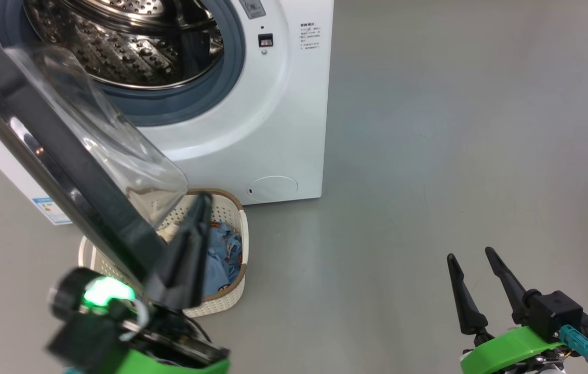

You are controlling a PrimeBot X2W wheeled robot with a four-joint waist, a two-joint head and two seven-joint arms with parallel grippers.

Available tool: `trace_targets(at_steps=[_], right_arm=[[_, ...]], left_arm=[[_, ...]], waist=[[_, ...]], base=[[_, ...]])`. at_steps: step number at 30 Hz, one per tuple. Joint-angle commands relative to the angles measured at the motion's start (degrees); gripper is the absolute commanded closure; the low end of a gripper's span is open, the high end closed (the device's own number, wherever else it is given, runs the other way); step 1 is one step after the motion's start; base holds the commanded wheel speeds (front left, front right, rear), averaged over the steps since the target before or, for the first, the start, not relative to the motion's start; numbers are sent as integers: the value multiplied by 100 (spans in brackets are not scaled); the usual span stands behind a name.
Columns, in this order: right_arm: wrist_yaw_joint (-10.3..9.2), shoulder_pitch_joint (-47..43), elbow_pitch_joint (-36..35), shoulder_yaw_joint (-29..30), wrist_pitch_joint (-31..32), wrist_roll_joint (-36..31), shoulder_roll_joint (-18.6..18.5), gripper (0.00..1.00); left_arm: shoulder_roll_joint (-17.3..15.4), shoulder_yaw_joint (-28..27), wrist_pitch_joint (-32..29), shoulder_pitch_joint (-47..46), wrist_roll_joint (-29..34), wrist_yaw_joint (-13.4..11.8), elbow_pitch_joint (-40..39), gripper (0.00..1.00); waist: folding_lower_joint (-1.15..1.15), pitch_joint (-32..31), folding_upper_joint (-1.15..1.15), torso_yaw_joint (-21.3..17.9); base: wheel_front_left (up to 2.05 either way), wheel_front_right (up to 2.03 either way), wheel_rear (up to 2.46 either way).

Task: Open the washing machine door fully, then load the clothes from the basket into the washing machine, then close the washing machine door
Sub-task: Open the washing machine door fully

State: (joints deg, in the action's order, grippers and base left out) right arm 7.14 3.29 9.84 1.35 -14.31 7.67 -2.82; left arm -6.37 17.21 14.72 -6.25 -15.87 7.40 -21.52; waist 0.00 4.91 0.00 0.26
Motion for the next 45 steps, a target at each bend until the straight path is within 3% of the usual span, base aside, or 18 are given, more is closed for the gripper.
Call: trace_targets(at_steps=[1,5,9,22,45], right_arm=[[35,80,-134,-180,-69,107,-6,0],[35,94,-110,-222,-69,145,-6,0],[35,109,-102,-222,-69,149,-6,0],[35,184,-87,-214,-69,193,-6,0],[35,251,25,-234,-69,277,-6,0]], left_arm=[[-87,-27,28,-58,36,9,31,100],[-185,428,28,51,78,9,430,100],[-157,499,28,151,69,9,749,100],[24,-10,28,156,31,9,1821,100],[179,-496,28,-228,-70,9,2386,100]], waist=[[0,11,0,1],[0,49,0,-11],[0,87,0,-19],[0,222,0,-60],[0,337,0,-84]], base=[[0,0,0],[0,0,0],[0,0,0],[0,0,0],[0,0,0]])
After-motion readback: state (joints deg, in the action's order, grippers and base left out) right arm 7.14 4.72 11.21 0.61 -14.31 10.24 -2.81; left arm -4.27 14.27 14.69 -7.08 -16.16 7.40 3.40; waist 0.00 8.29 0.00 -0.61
